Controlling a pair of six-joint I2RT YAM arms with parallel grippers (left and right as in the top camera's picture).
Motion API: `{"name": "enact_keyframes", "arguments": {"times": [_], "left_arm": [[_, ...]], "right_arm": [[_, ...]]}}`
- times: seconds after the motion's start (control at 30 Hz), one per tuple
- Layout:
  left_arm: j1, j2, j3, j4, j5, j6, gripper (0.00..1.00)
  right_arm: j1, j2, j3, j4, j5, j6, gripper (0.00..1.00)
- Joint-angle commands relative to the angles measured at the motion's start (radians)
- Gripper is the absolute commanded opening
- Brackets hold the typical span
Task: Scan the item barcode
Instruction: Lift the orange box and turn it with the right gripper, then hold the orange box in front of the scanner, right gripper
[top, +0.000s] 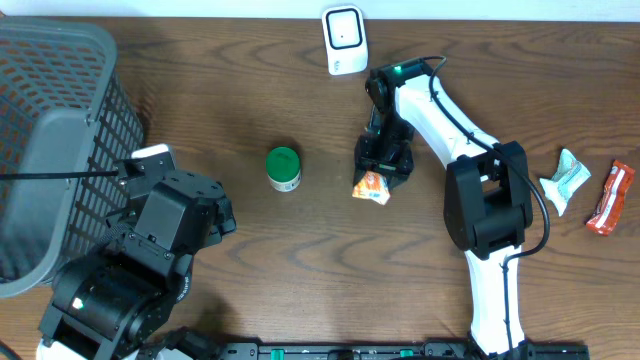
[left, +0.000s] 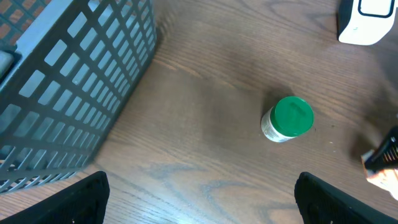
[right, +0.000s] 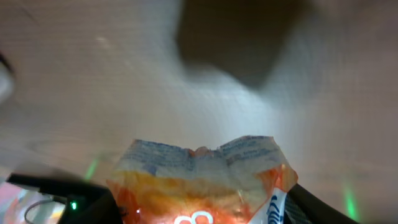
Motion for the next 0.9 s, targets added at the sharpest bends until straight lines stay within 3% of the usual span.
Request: {"name": "enact_keyframes", "arguments": {"times": [0.0, 0.13, 0.6, 0.87], "left_arm": [[0.004, -0.001, 0.006, -0.003, -0.016, 0.006, 0.95], [0.004, -0.001, 0.006, -0.003, -0.016, 0.006, 0.95], [0.004, -0.001, 0.006, -0.003, -0.016, 0.006, 0.96], [0.004, -0.001, 0.006, -0.003, -0.016, 0.006, 0.95]], "right_arm": [[-0.009, -0.036, 0.018, 0.107, -0.003, -0.057, 0.55], [-0.009, -0.037, 0.019, 0.252, 0.064, -0.062, 0.50], [-0.009, -0.038, 0.158, 0.670, 0.382, -0.257, 0.55], [-0.009, -0.026, 0.147, 0.971, 0.393, -0.353, 0.53]]}}
